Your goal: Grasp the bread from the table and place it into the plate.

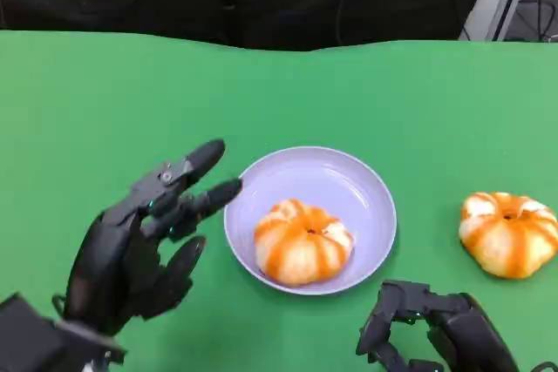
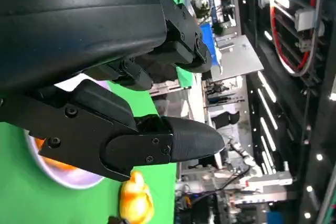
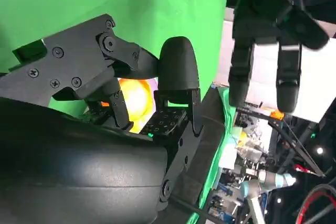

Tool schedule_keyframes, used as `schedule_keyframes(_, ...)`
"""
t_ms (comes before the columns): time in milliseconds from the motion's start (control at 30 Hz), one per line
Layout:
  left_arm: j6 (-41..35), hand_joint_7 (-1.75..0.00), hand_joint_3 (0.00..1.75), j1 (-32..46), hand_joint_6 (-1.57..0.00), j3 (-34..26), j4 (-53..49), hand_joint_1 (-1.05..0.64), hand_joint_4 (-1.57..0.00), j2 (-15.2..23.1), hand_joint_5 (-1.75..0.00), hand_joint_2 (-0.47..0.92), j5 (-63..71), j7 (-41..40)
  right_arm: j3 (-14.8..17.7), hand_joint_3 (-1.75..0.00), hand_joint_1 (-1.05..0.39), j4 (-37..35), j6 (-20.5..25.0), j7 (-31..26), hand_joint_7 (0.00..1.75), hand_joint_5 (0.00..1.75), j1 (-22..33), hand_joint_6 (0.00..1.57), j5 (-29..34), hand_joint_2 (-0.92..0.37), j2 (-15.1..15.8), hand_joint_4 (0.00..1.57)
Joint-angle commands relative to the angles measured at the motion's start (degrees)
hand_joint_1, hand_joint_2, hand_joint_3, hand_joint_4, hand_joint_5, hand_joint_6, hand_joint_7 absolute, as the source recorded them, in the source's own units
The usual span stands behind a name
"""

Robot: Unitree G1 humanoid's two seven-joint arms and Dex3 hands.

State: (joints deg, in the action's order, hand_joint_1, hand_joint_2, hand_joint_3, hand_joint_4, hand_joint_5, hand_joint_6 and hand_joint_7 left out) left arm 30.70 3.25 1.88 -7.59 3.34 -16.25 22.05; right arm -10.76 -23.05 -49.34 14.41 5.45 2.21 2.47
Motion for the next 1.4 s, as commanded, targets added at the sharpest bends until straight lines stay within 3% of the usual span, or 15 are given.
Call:
schedule_keyframes(33, 3.6, -0.01, 0.52, 3.1, -0.47, -1.0, -0.1, -0.83, -0.63, -0.5, -0.03, 0.92, -1.5, 2.2, 0.4, -0.85, -0.21, 1.0, 0.6, 0.1, 1.31, 1.6, 0.6, 0.8, -0.6, -0.64, 0.9, 0.79)
schedule_keyframes(600, 11.5, -0.01, 0.5, 10.2, -0.49, -1.0, -7.2, -0.85, -0.64, -2.9, -0.02, 0.92, -4.2, 9.2, 0.4, -0.84, -0.21, 1.6, 0.8, 0.3, 1.3, 1.59, 0.9, 0.81, -1.0, -0.65, 1.0, 0.8)
schedule_keyframes(1000, 13.3, 0.0, 0.46, 10.0, -0.48, -0.3, -10.8, -0.72, -0.61, -3.8, 0.0, 0.92, -3.3, 12.3, 0.6, -0.88, -0.2, 2.3, 1.5, 0.7, 1.3, 1.61, 1.0, 0.81, -1.5, -0.63, 1.3, 0.78)
schedule_keyframes(1133, 15.9, -0.01, 0.29, 9.5, -0.5, -1.1, -12.2, -0.39, -0.64, -4.1, -0.01, 0.92, 1.6, 8.8, 0.6, -0.89, -0.2, 2.3, 1.5, 0.8, 1.31, 1.6, 1.0, 0.81, -1.5, -0.62, 1.3, 0.78)
schedule_keyframes(1167, 15.7, -0.01, 0.26, 9.5, -0.51, -1.1, -12.1, -0.22, -0.65, -4.1, -0.01, 0.92, 2.0, 8.2, 0.7, -0.9, -0.2, 2.3, 1.4, 0.7, 1.31, 1.6, 1.0, 0.81, -1.4, -0.62, 1.3, 0.78)
schedule_keyframes(1267, 15.0, -0.02, 0.25, 9.7, -0.54, -0.9, -11.3, 0.04, -0.66, -4.2, -0.01, 0.92, 3.4, 6.4, 0.6, -0.9, -0.21, 2.4, 1.5, 0.7, 1.31, 1.6, 1.1, 0.8, -1.3, -0.62, 1.3, 0.79)
schedule_keyframes(1400, 14.6, -0.02, 0.27, 9.4, -0.57, -0.4, -10.8, 0.14, -0.67, -4.1, -0.01, 0.92, 4.2, 5.0, 0.7, -0.9, -0.2, 2.2, 1.4, 0.7, 1.32, 1.59, 0.9, 0.8, -1.4, -0.61, 1.2, 0.8)
